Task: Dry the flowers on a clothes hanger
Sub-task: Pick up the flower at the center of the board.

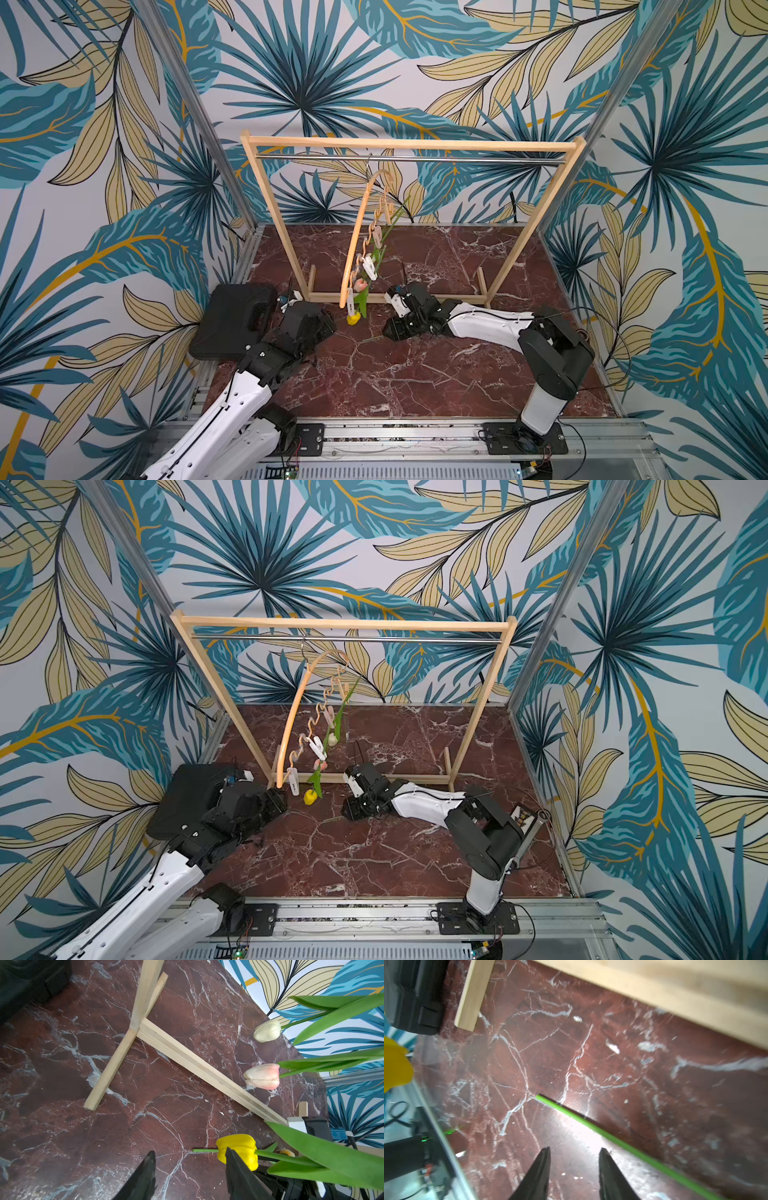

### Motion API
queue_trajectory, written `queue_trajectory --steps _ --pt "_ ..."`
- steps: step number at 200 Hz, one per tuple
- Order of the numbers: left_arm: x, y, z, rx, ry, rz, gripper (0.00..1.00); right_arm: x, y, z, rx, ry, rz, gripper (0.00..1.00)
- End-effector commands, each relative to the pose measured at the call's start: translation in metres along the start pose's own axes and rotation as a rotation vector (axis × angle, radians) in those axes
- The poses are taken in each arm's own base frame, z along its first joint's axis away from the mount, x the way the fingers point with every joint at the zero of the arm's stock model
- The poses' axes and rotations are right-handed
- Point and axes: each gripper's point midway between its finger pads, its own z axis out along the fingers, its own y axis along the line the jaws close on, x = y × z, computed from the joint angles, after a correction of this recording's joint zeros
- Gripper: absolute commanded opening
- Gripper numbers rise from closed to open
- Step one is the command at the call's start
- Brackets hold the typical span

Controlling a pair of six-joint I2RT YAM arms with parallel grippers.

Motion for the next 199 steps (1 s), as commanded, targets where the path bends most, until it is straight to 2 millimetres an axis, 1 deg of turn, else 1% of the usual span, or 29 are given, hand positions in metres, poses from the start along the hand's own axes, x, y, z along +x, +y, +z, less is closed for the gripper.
queue_trajectory --steps 1,17,34,47,52,55,81,90,93,99,127,148,164,170,174,181,199 --pt "0.003 0.008 -0.001 -0.026 0.001 0.004 0.56 0.003 -0.026 0.002 0.099 0.016 -0.038 0.48" --pt "0.004 0.008 -0.002 -0.026 0.003 0.003 0.56 -0.001 -0.036 0.009 0.094 0.030 -0.009 0.48" --pt "0.005 0.010 -0.001 -0.026 0.008 0.001 0.57 0.001 -0.050 0.018 0.095 0.054 0.034 0.48" --pt "0.007 0.010 -0.001 -0.026 0.012 0.003 0.57 0.001 -0.054 0.023 0.082 0.068 0.050 0.47" --pt "0.007 0.010 -0.001 -0.024 0.012 0.005 0.57 0.003 -0.054 0.025 0.075 0.076 0.050 0.47" --pt "0.007 0.010 -0.001 -0.022 0.013 0.007 0.57 0.011 -0.055 0.025 0.080 0.106 0.058 0.47" --pt "0.008 0.009 -0.001 -0.016 0.016 0.011 0.57 0.021 -0.052 0.024 0.055 0.124 0.089 0.46" --pt "0.008 0.008 -0.001 -0.010 0.017 0.015 0.57 0.028 -0.051 0.022 0.042 0.137 0.109 0.45" --pt "0.008 0.007 -0.001 -0.006 0.017 0.016 0.57 0.023 -0.049 0.022 0.032 0.111 0.104 0.45" --pt "0.008 0.007 -0.001 -0.005 0.018 0.016 0.57 0.024 -0.048 0.021 0.023 0.109 0.113 0.45" --pt "0.007 0.005 0.000 -0.001 0.018 0.027 0.58 0.040 -0.047 0.015 0.008 0.125 0.141 0.44" --pt "0.007 0.003 0.001 0.007 0.019 0.034 0.58 0.049 -0.049 0.009 0.027 0.132 0.138 0.46" --pt "0.008 0.000 0.003 0.018 0.025 0.042 0.58 0.056 -0.048 0.007 0.032 0.154 0.115 0.47" --pt "0.008 -0.001 0.003 0.022 0.028 0.046 0.58 0.055 -0.046 0.007 0.036 0.152 0.098 0.47" --pt "0.009 -0.002 0.004 0.022 0.030 0.047 0.58 0.063 -0.047 0.006 0.049 0.183 0.098 0.48" --pt "0.008 -0.003 0.005 0.025 0.029 0.050 0.58 0.066 -0.046 0.006 0.053 0.196 0.086 0.48" --pt "0.008 -0.005 0.006 0.029 0.031 0.055 0.59 0.069 -0.043 0.005 0.076 0.200 0.062 0.48"
